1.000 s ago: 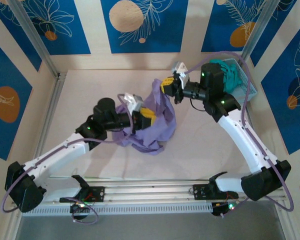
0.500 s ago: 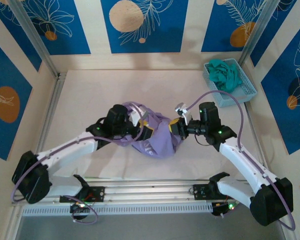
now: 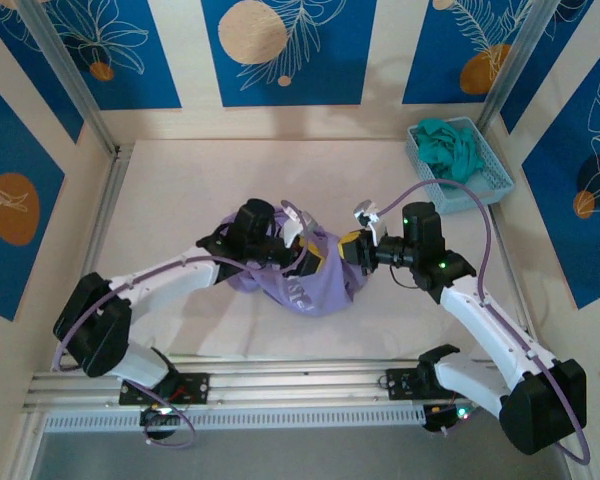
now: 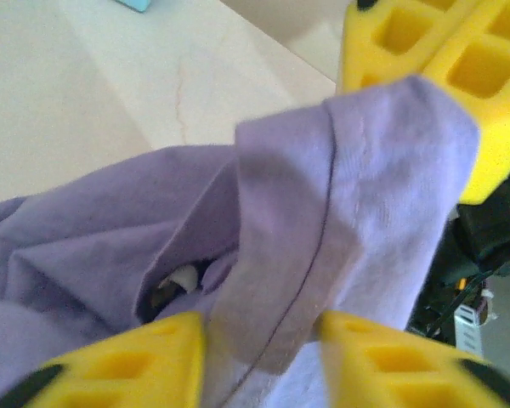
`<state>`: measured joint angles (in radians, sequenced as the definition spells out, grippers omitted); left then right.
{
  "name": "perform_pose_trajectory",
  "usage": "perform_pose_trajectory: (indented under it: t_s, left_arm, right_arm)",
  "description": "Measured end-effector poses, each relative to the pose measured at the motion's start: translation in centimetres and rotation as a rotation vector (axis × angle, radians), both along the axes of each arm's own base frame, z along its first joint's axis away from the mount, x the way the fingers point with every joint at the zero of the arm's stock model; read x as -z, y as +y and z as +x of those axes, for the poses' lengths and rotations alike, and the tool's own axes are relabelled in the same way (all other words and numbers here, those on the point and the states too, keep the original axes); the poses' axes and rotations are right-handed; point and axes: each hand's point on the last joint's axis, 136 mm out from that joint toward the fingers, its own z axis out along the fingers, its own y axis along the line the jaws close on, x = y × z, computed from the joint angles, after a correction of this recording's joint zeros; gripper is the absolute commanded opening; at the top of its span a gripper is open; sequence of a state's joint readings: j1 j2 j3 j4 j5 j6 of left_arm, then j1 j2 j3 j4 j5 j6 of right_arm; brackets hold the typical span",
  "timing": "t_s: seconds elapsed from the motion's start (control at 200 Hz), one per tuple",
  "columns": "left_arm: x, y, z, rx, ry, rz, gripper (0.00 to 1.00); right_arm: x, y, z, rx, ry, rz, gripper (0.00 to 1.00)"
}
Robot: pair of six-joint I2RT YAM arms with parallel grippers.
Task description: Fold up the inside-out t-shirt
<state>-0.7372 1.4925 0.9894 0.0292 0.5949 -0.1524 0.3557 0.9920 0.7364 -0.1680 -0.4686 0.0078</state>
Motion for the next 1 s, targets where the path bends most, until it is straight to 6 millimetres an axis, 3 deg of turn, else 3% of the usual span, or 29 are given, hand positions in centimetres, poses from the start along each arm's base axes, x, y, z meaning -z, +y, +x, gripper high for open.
perform_pose_trajectory:
  t_s: [0.07,0.13,0.245,0.34,0.435,0.74,1.0]
  left_arm:
    - [-0.3,-0.5,0.3,0.012,-0.007,-0.008,0.00]
    - [-0.6,-0.7,0.6,0.012,-0.015,-0.011,0.00]
    - [-1.1,-0.1,1.1,-0.023,-0.026,-0.010,0.00]
    - [-1.9,2.0,1.8,-0.085,-0.052,-0.020,0.00]
    - [-2.6,4.1,1.8,-0.136,-0.077,-0.034,0.00]
    - [-2.9,5.8,1.9,-0.177,-0.096,-0.042,0.00]
    - [-3.0,5.9,2.0,-0.179,-0.098,-0.043,0.00]
  right_arm:
    - [-0.1,0.1,0.0,-0.008,0.004,0.004,0.00]
    - [-0.3,0.3,0.5,-0.006,0.016,0.003,0.04]
    - [-1.0,0.1,2.7,0.074,0.060,-0.021,0.27]
    - [-1.5,-1.1,4.7,0.201,0.084,-0.067,0.39]
    - [-1.2,-2.2,5.0,0.272,0.080,-0.096,0.48]
    - [5.2,-2.2,1.0,0.241,0.127,-0.158,0.54]
    - [8.1,-0.8,2.3,0.218,0.166,-0.186,0.54]
